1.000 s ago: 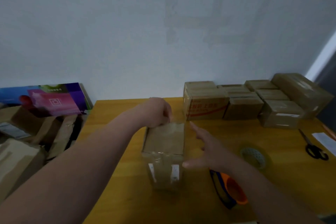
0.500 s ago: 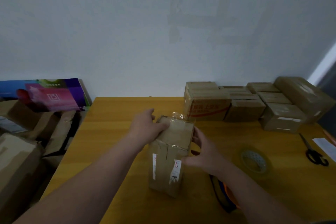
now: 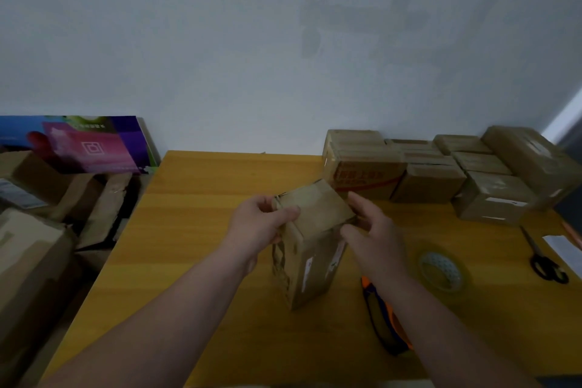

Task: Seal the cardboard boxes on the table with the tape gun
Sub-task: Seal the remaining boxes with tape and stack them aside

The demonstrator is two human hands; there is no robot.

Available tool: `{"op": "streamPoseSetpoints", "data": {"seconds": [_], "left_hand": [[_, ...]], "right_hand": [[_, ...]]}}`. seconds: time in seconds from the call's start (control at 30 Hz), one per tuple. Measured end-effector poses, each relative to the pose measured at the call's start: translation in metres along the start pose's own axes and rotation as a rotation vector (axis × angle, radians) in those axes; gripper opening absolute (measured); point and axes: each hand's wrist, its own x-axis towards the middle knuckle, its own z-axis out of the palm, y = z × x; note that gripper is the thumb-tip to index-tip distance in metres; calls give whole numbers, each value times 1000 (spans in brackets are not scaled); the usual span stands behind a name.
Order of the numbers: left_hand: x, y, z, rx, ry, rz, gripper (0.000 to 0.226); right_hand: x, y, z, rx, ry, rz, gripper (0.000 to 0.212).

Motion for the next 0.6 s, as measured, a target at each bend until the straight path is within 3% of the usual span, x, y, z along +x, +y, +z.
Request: {"op": "streamPoseSetpoints", "data": {"seconds": [0.13, 0.23, 0.37, 0.5, 0.6], "left_hand": [[1, -4, -1, 41, -5, 15, 18], [0, -3, -3, 116, -10, 22, 27], [-11, 9, -10, 277, -145, 60, 44], [-11, 19, -34, 396, -483, 52, 38], [-5, 11, -42, 397, -497, 95, 43]], "right_hand": [[-12, -19, 6, -336, 30, -246, 66], [-16, -29, 12, -637, -102, -309, 66], [-12, -32, 14, -650, -119, -311, 55], [-5, -35, 14, -643, -120, -269, 55], [-5, -40, 17, -657, -93, -253, 52]]}}
